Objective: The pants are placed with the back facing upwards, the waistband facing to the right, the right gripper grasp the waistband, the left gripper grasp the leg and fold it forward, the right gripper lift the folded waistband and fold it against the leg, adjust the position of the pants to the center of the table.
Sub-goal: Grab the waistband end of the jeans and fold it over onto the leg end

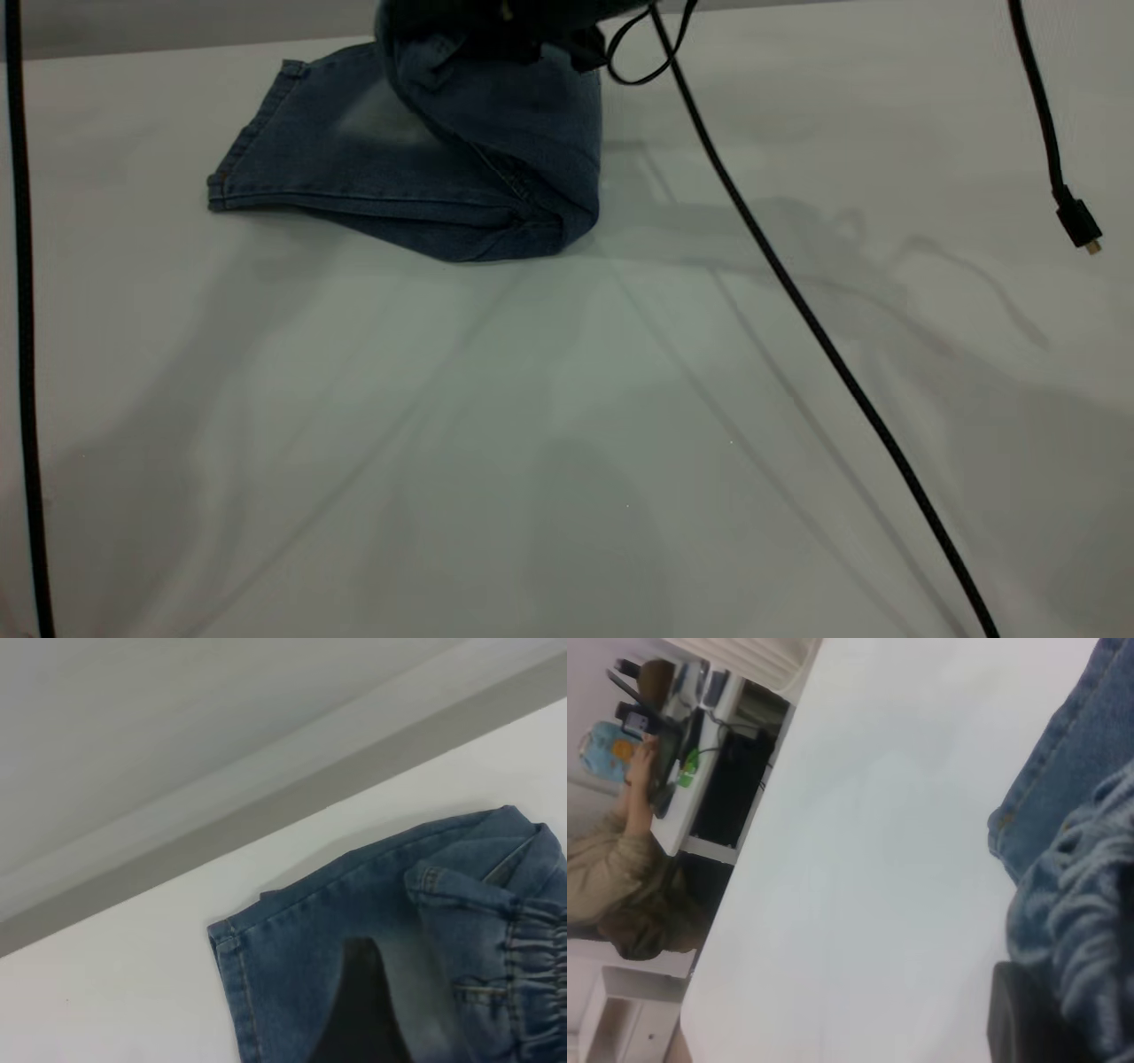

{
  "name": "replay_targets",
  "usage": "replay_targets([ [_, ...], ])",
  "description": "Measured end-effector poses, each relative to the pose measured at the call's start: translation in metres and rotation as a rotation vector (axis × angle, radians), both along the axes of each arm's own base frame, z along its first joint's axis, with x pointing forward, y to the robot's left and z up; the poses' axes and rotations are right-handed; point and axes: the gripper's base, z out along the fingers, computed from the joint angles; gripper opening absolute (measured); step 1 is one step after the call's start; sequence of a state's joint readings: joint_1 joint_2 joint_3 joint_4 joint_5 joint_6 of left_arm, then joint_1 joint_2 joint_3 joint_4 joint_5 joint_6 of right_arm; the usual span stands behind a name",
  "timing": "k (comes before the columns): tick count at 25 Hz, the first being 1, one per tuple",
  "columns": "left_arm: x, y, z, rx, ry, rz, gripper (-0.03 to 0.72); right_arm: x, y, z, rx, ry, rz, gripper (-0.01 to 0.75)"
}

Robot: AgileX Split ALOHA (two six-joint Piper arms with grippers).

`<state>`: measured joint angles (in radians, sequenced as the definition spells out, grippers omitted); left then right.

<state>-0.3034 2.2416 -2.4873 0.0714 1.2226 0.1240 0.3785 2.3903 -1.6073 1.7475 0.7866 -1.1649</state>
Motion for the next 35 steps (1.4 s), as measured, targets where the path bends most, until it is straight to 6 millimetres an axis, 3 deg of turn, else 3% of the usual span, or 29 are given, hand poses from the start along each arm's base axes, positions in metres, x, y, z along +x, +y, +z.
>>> replay_targets([
  [5,0.000,0.001,0.000,0.007,-0.002,0.001,0.517,0.003,0.021,-0.008,-0.004,-0.020,0.025,0.104],
  [8,0.000,0.001,0.000,0.007,-0.002,0.002,0.517,0.005,0.027,-0.010,-0.018,-0.031,0.014,0.153],
  [15,0.000,0.001,0.000,0.008,-0.003,0.001,0.517,0.005,0.027,-0.021,-0.020,0.005,0.004,0.441],
  [20,0.000,0.001,0.000,0.008,-0.003,0.001,0.517,0.006,0.026,-0.021,-0.020,0.013,-0.004,0.577],
  [26,0.000,0.001,0.000,0.008,-0.003,0.001,0.517,0.011,0.022,-0.017,-0.014,0.006,-0.016,0.587],
  [35,0.000,0.000,0.000,0.005,-0.004,0.000,0.517,0.048,-0.023,0.025,-0.062,-0.030,-0.059,0.587],
])
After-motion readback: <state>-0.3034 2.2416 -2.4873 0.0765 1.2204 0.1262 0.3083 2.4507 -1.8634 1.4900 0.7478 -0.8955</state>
